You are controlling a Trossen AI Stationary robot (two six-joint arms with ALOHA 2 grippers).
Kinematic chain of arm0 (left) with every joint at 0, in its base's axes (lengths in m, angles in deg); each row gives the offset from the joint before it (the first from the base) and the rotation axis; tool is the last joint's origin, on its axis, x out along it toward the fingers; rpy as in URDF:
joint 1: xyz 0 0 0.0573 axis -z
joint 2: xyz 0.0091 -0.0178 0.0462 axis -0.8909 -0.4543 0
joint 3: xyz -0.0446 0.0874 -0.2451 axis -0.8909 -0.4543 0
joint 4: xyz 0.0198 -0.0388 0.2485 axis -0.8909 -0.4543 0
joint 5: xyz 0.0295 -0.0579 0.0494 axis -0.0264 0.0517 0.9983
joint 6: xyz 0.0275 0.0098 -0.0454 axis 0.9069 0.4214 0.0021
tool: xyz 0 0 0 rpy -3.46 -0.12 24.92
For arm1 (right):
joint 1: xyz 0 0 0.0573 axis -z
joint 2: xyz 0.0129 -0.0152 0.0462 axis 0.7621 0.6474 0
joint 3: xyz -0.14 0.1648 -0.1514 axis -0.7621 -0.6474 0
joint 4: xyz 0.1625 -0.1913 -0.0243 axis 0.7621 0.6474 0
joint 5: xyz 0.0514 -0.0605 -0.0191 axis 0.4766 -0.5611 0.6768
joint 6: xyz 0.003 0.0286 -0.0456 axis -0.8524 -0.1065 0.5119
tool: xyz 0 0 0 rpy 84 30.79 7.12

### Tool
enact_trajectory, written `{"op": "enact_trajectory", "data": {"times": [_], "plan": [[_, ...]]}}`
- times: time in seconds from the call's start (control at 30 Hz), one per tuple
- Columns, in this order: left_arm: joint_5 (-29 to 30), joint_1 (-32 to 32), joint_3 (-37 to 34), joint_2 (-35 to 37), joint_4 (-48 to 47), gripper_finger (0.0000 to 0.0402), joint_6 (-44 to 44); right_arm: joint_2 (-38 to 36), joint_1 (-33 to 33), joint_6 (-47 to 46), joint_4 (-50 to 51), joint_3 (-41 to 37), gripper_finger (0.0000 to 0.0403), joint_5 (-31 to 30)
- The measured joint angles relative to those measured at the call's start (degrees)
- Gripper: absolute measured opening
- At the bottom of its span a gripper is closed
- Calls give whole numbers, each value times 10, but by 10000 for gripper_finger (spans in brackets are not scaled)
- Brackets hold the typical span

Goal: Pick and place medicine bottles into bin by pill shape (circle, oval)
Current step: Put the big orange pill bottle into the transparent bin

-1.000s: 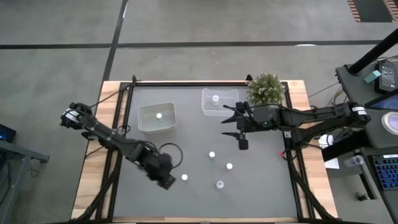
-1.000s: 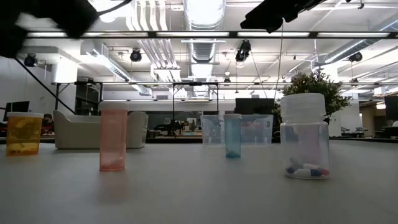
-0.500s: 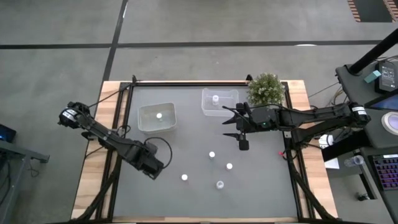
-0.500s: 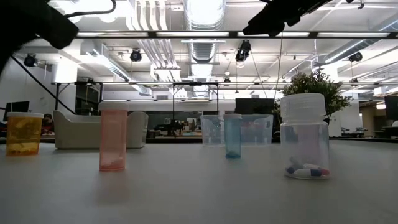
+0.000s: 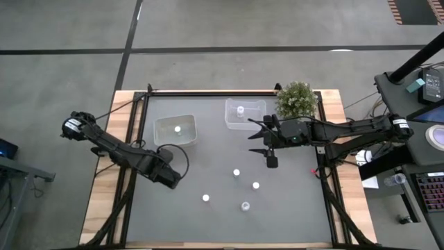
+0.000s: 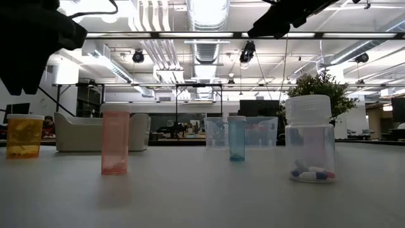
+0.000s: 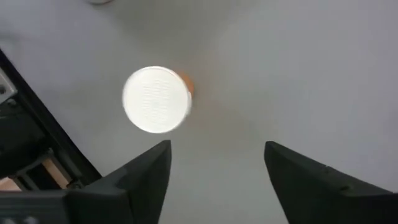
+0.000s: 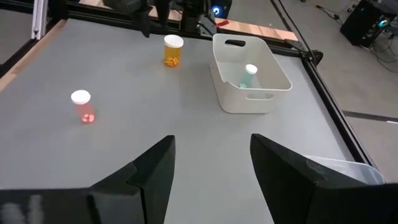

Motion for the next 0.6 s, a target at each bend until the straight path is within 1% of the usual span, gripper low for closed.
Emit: {"op": "enact_trajectory", "data": {"times": [0.07,0.17,0.4,0.6], "plan": [[3,0,-12,0,0,263,-14,0,0,-2,4,0,201,0],[3,0,-38,0,0,271,-24,0,0,-2,10,0,201,0],[5,-1,-80,1,1,272,-25,0,0,-3,10,-1,201,0],[34,-4,-98,2,8,272,-24,0,0,-3,9,-1,201,0]]}}
